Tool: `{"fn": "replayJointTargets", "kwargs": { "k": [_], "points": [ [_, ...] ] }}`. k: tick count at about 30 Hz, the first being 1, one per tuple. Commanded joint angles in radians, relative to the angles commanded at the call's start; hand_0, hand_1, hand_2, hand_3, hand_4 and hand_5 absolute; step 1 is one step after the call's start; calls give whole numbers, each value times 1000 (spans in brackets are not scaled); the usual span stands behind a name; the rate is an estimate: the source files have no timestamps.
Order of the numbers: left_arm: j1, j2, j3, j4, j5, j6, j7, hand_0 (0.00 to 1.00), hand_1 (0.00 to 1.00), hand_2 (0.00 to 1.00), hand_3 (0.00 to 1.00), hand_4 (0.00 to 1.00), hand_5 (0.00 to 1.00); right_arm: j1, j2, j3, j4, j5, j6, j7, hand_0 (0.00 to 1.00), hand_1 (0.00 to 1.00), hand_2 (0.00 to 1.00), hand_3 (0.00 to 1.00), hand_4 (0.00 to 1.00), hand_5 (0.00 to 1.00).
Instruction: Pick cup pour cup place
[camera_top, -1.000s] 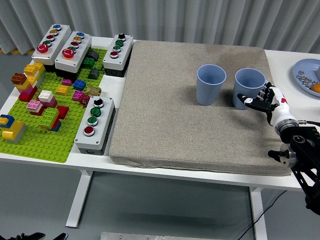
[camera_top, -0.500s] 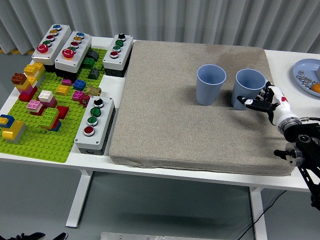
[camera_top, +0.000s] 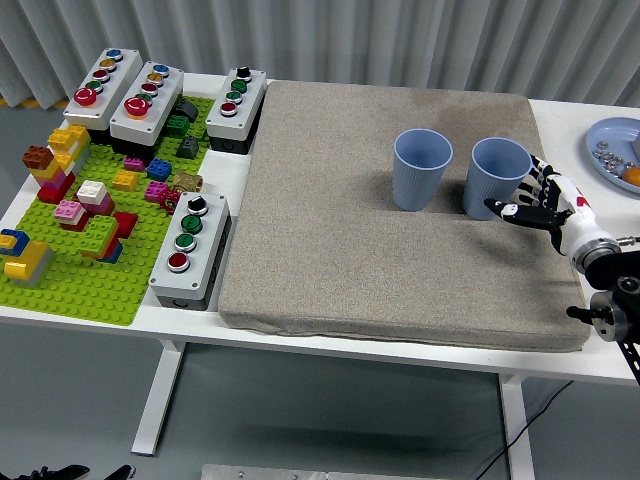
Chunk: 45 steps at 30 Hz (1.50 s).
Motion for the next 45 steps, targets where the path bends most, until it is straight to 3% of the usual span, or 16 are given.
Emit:
{"fn": "replayJointTargets", "kwargs": {
  "k": [3, 11, 20, 27, 28, 29, 33, 38, 40, 41, 45],
  "points": [
    [1, 0, -2, 0, 0, 1, 0, 770, 765, 824, 676, 509, 998, -33, -28, 18, 32, -7, 4, -3, 955, 933, 998, 998, 879, 236],
    [4, 4, -14, 0, 9, 2, 0, 770, 765, 824, 676, 509, 998, -160, -117, 82, 192, -4, -1, -6, 954, 934, 998, 998, 893, 247],
    [12, 6, -8, 0, 8, 1, 1, 770, 765, 824, 676, 509, 998, -179, -112, 86, 231, -14, -20, 0, 953, 934, 998, 998, 893, 249],
    [16, 12, -1, 0, -2, 3, -1, 772, 765, 824, 676, 509, 998, -82, -111, 95, 253, 4, -120, 6, 948, 920, 990, 959, 894, 259],
    [17, 13, -1, 0, -2, 3, -1, 772, 765, 824, 676, 509, 998, -72, -113, 98, 256, 7, -127, 5, 948, 920, 990, 959, 894, 259],
    [19, 15, -1, 0, -2, 4, -1, 770, 766, 824, 676, 508, 998, -45, -118, 103, 259, 14, -135, 3, 944, 871, 923, 895, 899, 281],
    [26, 23, -1, 0, -2, 6, -2, 770, 766, 824, 676, 508, 998, 35, -136, 118, 247, 59, -155, 8, 944, 871, 923, 895, 899, 281],
    [29, 27, -5, 0, 2, 8, -4, 772, 765, 825, 677, 509, 998, 105, -136, 143, 208, 167, -172, 2, 941, 859, 891, 863, 891, 300],
    [30, 29, 5, 0, -14, 10, -7, 772, 765, 825, 677, 509, 998, 157, -114, 168, 153, 241, -164, 1, 941, 859, 891, 863, 891, 300],
    [30, 30, 10, 0, -20, 10, -8, 771, 765, 826, 678, 509, 998, 178, -105, 176, 128, 273, -160, 8, 934, 826, 804, 788, 845, 465],
    [26, 30, 14, 0, -23, 9, -8, 771, 765, 826, 678, 509, 998, 226, -70, 188, 62, 327, -155, 48, 934, 826, 804, 788, 845, 465]
  ]
}}
